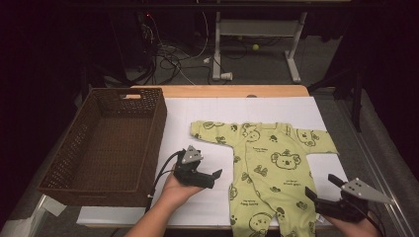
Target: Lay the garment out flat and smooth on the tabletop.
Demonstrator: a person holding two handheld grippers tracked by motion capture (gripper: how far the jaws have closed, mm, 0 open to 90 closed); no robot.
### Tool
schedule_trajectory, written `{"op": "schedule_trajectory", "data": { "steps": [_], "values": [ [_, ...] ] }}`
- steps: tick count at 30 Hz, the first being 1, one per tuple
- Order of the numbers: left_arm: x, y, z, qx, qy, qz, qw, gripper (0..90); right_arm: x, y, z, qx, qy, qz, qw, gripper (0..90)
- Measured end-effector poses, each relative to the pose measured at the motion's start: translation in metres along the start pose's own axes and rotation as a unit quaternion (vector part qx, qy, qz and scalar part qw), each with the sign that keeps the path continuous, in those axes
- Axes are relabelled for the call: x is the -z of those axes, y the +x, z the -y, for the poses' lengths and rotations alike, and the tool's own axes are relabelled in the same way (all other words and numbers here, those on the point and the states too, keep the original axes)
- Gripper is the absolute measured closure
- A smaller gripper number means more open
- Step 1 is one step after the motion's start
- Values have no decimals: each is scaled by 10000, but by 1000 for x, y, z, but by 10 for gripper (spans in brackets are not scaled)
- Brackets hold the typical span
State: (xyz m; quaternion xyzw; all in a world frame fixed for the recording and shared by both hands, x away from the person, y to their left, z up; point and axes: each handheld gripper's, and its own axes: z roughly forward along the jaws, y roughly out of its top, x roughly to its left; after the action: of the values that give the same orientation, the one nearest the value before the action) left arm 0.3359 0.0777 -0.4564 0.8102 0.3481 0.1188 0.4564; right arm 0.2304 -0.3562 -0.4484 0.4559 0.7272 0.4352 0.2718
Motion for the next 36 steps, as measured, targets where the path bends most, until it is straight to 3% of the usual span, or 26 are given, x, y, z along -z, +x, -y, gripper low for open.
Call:
{"op": "schedule_trajectory", "data": {
  "steps": [3, 7, 11, 14, 20, 25, 29, 34, 36],
  "values": [
    [-1, 3, -4, 60, -81, -57, 9999, 0, 12, 5, 11, 7, 187, -63, 9998, 218],
    [-7, 4, -7, 54, -31, -47, 10000, 0, 24, 9, 22, -48, 452, -357, 9983, 377],
    [-11, 1, -10, -15, -30, -16, 10000, 0, 31, 10, 32, -220, 720, -579, 9955, 483],
    [-13, 0, -12, -68, -2, 3, 10000, 0, 35, 15, 36, -160, 915, -712, 9931, 569],
    [-13, 1, -14, -76, -50, 7, 10000, 0, 36, 20, 39, -36, 1139, -681, 9911, 687],
    [-14, 2, -16, -92, -43, 3, 9999, 0, 38, 19, 43, 32, 1315, -635, 9893, 879],
    [-14, 4, -16, -84, -41, -48, 9999, 0, 44, 15, 42, -30, 1271, -517, 9905, 878],
    [-15, 10, -16, 2, 17, -94, 10000, 0, 46, 11, 41, -135, 1051, -572, 9927, 652],
    [-15, 13, -17, 36, 37, -162, 9999, 0, 46, 10, 39, -120, 871, -478, 9950, 524]
  ]
}}
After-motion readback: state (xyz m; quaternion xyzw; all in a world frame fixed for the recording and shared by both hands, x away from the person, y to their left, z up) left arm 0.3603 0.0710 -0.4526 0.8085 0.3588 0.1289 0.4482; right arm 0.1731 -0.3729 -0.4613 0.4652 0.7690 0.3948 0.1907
